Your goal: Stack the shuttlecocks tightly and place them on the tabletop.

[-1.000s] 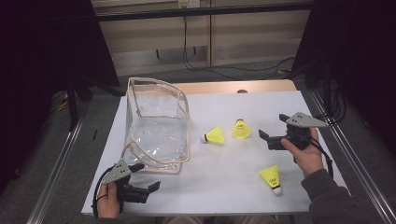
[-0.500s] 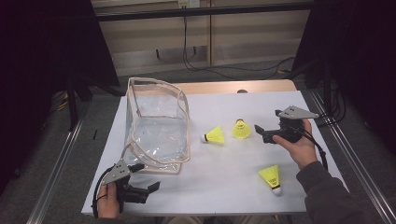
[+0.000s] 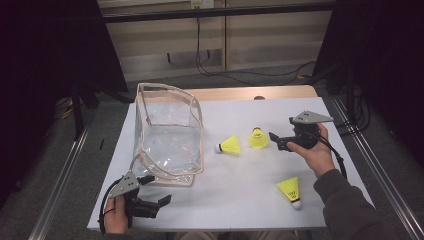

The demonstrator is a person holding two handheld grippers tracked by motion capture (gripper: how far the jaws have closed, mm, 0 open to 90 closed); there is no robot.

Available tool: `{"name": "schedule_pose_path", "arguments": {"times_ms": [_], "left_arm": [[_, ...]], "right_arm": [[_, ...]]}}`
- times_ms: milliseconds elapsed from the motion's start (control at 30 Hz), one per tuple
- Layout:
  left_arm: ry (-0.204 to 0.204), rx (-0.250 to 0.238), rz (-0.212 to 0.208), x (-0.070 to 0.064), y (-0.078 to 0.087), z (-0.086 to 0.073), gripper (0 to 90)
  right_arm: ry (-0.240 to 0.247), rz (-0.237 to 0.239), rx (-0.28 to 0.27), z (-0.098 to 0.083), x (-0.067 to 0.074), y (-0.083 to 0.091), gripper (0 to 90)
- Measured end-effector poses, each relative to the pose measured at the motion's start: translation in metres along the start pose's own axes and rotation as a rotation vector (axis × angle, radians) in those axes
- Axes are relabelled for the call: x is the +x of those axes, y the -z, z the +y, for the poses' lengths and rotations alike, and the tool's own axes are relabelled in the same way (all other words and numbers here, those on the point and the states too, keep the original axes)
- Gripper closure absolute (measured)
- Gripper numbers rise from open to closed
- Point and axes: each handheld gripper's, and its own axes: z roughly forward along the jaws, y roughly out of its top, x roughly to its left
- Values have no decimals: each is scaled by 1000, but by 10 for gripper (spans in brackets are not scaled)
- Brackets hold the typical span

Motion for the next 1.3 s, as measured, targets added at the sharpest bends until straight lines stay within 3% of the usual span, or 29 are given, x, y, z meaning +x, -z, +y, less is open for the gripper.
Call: {"name": "schedule_pose_path", "arguments": {"times_ms": [267, 767, 1300], "left_arm": [[-1, 4, 3, -1, 0, -1, 47], [-4, 5, -1, 0, 0, -1, 45], [1, 2, -3, -1, 0, -2, 44]], "right_arm": [[16, 6, 17, 5, 0, -9, 99], [98, 44, 82, 6, 7, -27, 163], [101, 41, 120, 1, 3, -35, 233]]}}
